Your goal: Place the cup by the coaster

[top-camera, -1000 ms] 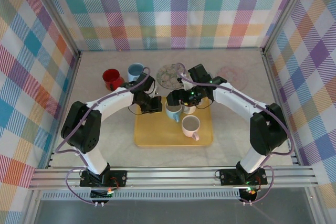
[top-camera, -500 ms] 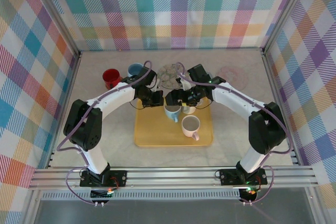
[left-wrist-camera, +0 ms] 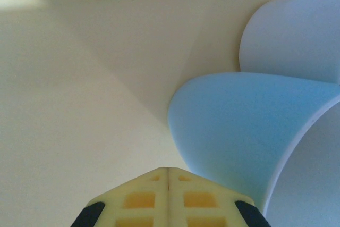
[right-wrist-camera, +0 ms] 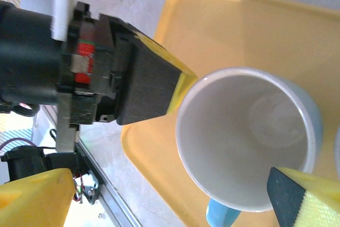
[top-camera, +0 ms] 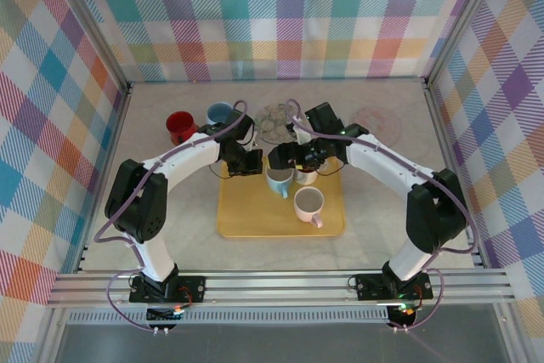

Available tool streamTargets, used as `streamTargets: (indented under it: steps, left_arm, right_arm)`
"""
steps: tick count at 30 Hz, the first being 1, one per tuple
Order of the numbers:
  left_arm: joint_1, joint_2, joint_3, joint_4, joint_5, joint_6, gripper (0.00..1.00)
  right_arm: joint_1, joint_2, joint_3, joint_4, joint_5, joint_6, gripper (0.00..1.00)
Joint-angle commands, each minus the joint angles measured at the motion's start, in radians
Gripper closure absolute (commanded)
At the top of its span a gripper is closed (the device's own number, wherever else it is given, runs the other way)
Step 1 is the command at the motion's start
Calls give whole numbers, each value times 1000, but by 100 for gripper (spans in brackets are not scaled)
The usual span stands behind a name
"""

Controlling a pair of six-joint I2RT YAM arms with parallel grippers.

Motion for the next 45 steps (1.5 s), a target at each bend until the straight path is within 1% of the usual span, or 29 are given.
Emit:
streamTargets:
  steps: [1,3,8,11,13,17,18,20,24,27,29,31,33,37,42,45]
  left_arm:
    - [-3,-68,10,-48,-6,22,95]
    - [-5,-103,-9,-41,9,22,92]
    - [-28,-176,-52,-36,61,26,80]
    - [-66,-204,-82,-38,75,18,76]
    - [-100,-232,-116,-18,69,2,70]
    - [-166,-300,-193,68,37,-54,57]
    - [-178,-312,-208,88,23,-68,55]
    - [-214,-335,-236,121,-26,-76,47]
    - [-273,-355,-278,158,-123,-77,32]
    - [-300,-357,-320,217,-148,-102,26]
    - [-313,-341,-327,234,-171,-119,19]
    - [-321,-320,-318,239,-196,-135,15]
    - [-326,-298,-308,242,-222,-144,12]
    - [-327,-266,-287,260,-231,-136,6]
    - [-328,-211,-259,262,-232,-138,5]
    - [-327,-187,-238,244,-263,-142,6]
  right_arm:
    - [-1,-77,-18,24,57,-72,5]
    - [-1,-106,-36,14,84,-124,3]
    - [-8,-145,-49,-90,170,-235,1]
    - [-25,-172,-65,-114,201,-233,0]
    - [-38,-203,-90,-93,213,-203,1]
    - [-50,-294,-175,3,224,-166,1]
    - [-51,-312,-188,14,230,-167,1]
    - [-53,-351,-216,28,263,-178,1]
    - [-67,-426,-256,23,278,-238,1]
    - [-80,-480,-277,6,290,-286,1]
    - [-92,-512,-283,-11,295,-307,1]
    - [-101,-535,-286,-22,315,-311,1]
    - [-110,-550,-288,-26,331,-307,1]
    - [-121,-563,-295,-27,326,-296,1]
    - [-125,-570,-309,-24,324,-287,1]
    - [-127,-577,-317,-8,323,-272,1]
